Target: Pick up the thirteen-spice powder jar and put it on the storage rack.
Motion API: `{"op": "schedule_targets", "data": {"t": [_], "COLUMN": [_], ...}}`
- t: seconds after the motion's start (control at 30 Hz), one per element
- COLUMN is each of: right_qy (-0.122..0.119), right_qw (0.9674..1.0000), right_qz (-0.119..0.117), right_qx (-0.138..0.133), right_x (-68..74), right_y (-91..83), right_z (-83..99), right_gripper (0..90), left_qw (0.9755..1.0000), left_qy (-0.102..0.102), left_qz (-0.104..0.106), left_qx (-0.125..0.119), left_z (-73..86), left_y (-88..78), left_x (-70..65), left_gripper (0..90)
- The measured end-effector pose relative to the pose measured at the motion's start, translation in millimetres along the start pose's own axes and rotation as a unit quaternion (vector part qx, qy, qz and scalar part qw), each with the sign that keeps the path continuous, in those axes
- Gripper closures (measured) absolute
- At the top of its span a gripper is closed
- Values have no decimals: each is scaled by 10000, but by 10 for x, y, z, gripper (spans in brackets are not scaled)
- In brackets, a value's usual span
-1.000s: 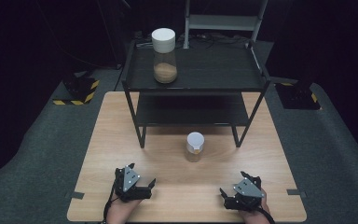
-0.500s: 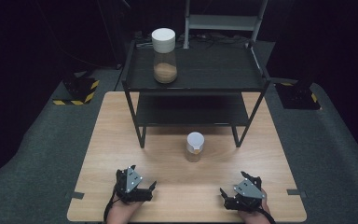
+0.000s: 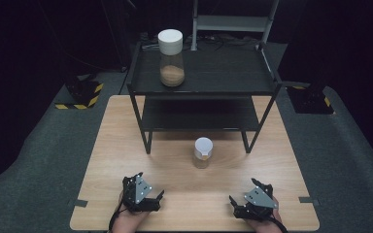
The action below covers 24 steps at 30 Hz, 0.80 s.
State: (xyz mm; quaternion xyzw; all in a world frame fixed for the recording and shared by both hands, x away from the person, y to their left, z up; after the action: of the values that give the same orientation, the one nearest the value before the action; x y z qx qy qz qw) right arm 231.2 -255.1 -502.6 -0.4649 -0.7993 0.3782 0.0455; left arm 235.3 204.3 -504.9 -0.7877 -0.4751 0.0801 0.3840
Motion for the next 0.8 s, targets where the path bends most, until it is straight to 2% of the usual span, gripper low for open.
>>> {"op": "schedule_targets", "data": {"t": [0.2,0.47,0.67,0.8], "right_qy": [-40,7,136,236], "right_qw": [9999,9992,9982,9980], "right_qz": [18,-32,-101,-212], "right_qx": [-97,-400,-572,-555], "right_x": [14,14,0,-2], "right_y": [-33,-71,-53,-25], "right_z": [-20,-57,-126,-183], "right_gripper": [0,0,0,0], "left_qw": [9999,10000,10000,10000], "left_qy": [109,-15,11,16], "left_qz": [-64,0,43,53], "left_qx": [-40,-64,-25,-37], "left_z": [10,18,6,9], "left_y": [-7,-8,-1,-2], "left_x": [-29,3,10,12], "left_gripper": [10,10,10,10]}}
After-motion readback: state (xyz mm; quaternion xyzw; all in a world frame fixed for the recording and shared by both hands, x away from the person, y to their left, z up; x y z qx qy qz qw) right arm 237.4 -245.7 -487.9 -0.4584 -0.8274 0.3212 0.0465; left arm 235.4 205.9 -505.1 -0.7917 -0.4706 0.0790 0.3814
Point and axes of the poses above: each handheld gripper's, and its own axes: y roughly forward along the jaws, z roughly out of its underside, x roughly to its left, the point moved 6 cm from there along y, roughly forward along the jaws, and after that the axes turned 13 degrees about x, right-handed, at the moved point
